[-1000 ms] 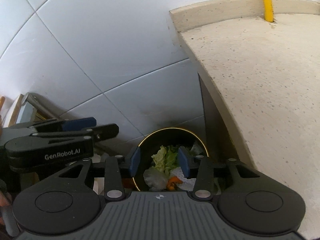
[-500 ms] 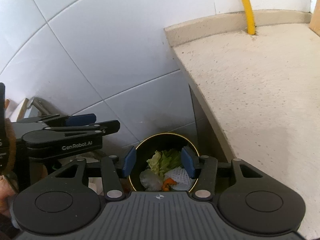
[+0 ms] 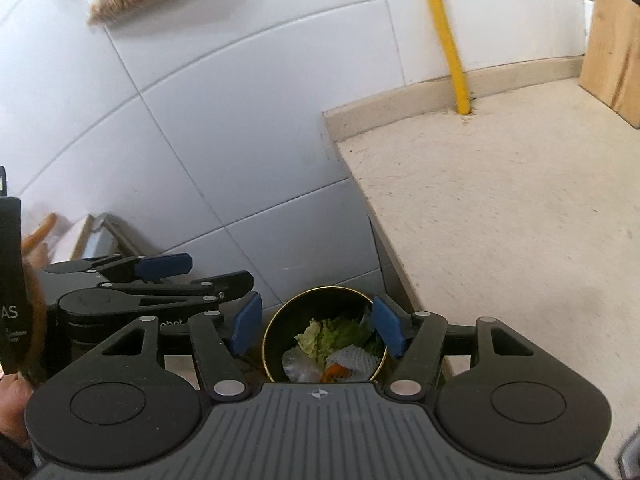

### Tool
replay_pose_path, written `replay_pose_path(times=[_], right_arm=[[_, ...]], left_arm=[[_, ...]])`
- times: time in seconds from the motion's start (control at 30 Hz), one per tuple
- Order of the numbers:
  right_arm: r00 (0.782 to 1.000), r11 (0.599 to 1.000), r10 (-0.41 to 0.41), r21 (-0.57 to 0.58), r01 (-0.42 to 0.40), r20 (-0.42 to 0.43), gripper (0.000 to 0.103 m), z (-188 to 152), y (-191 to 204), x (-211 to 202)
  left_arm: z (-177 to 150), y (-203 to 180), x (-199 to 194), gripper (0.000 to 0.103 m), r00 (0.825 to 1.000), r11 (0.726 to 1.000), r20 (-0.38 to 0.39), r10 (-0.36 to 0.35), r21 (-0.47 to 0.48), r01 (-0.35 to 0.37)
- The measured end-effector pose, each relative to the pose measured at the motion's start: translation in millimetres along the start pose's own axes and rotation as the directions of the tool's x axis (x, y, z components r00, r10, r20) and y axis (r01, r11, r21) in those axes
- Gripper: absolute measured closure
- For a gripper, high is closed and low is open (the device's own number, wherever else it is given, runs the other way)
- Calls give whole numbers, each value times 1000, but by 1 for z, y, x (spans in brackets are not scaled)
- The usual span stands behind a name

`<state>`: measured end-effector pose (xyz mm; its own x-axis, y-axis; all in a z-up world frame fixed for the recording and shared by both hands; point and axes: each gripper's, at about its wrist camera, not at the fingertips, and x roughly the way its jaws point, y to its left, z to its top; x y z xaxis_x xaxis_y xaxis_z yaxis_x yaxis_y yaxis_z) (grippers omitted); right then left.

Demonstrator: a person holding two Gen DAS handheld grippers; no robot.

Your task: Collect trash

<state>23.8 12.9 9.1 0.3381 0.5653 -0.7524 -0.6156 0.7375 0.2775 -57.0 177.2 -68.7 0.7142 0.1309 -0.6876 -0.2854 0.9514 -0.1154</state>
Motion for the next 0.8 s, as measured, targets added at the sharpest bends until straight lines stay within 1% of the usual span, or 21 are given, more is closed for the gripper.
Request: replay_pose_path(times=[0.03, 0.1, 0.17, 0.27, 0.33, 0.43, 0.47, 0.5, 0.53, 0.6, 0.63, 0.7, 0.77, 0.8], right_arm=[[1000, 1000, 0, 0, 0, 0, 32, 0, 0, 0], [1000, 1000, 6, -4, -5, 9, 32, -4, -4, -12], [1000, 1000, 7, -14, -7, 22, 31, -6, -8, -23], [999, 1000, 14, -19, -13, 45, 29, -8, -13, -38], [998, 1000, 14, -23, -13, 63, 28, -9, -16, -47], [994, 1000, 6, -25, -3, 107, 28, -12, -23, -66], [994, 1000, 6, -25, -3, 107, 28, -12, -23, -66], [993, 1000, 7, -26, -4, 122, 28, -13, -25, -72], [991, 1000, 9, -29, -5, 133, 27, -14, -26, -79], [987, 999, 9, -37, -3, 160, 25, -14, -28, -92], [983, 999, 11, -50, -2, 184, 23, -15, -30, -103], [981, 999, 11, -53, -1, 193, 23, -16, -30, -107], [978, 998, 11, -67, 3, 209, 22, -18, -30, -112], [977, 997, 10, -74, 6, 215, 22, -18, -30, -114]], left_arm=[[-1, -4, -6, 21, 1000, 1000, 14, 1, -3, -1], [-2, -12, -17, 13, 999, 1000, 49, 6, -13, -5], [-1, -21, -24, 8, 997, 1000, 71, 8, 0, -8], [1, -37, -29, 7, 996, 999, 78, 32, 31, -34], [0, -46, -34, 7, 996, 998, 85, 33, 45, -37], [-1, -56, -45, 7, 990, 998, 138, 20, 50, -27], [-1, -58, -51, 7, 986, 999, 164, 14, 40, -21], [-1, -59, -57, 4, 983, 1000, 183, 7, 25, -12], [0, -58, -63, 3, 982, 1000, 188, -3, -1, 4], [5, -57, -76, 2, 988, 998, 151, -27, -53, 35], [7, -56, -82, 2, 992, 996, 123, -33, -73, 42], [5, -54, -88, 2, 992, 994, 119, -38, -94, 49], [2, -55, -93, 2, 990, 994, 143, -3, -105, 19], [2, -57, -93, 2, 988, 995, 154, 33, -95, -19]])
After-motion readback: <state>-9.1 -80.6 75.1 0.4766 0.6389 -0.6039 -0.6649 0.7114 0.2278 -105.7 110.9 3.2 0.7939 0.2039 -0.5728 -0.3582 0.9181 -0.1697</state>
